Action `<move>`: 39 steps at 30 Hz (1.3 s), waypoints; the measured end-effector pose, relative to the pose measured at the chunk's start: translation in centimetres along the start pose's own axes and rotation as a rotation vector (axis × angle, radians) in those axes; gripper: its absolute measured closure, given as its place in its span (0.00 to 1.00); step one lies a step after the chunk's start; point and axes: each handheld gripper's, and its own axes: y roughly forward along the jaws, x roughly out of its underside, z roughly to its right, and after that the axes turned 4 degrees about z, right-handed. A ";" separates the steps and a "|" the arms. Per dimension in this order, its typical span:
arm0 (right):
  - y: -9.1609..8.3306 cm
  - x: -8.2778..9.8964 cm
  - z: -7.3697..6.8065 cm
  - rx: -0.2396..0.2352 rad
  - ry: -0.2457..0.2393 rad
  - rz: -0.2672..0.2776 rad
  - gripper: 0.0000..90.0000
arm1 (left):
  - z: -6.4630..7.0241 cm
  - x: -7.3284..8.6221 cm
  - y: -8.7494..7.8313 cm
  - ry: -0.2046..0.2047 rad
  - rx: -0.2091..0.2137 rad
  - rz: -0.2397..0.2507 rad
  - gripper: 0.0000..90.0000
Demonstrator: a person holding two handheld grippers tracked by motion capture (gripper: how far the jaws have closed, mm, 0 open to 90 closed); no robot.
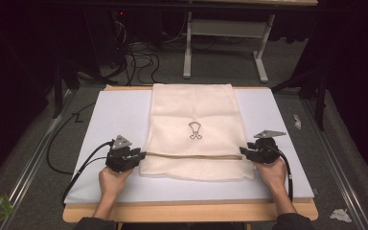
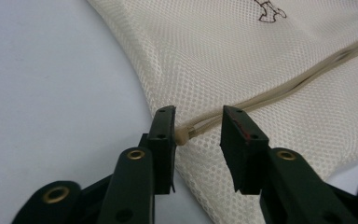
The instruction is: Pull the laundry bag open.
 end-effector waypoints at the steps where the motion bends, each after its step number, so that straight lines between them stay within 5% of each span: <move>1: -0.3 0.0 0.1 0.003 0.003 0.003 0.60 | -0.1 -0.1 -0.2 0.002 -0.004 0.006 0.70; 10: -2.6 0.1 1.2 0.029 0.041 0.089 0.61 | -1.1 -0.8 -2.0 -0.014 -0.036 0.085 0.60; 21: -4.5 1.2 3.1 0.063 0.089 0.153 0.63 | -2.8 -0.7 -3.8 -0.049 -0.086 0.145 0.59; 39: -4.6 2.7 5.8 0.096 0.193 0.194 0.64 | -5.3 0.2 -3.4 -0.108 -0.159 0.145 0.58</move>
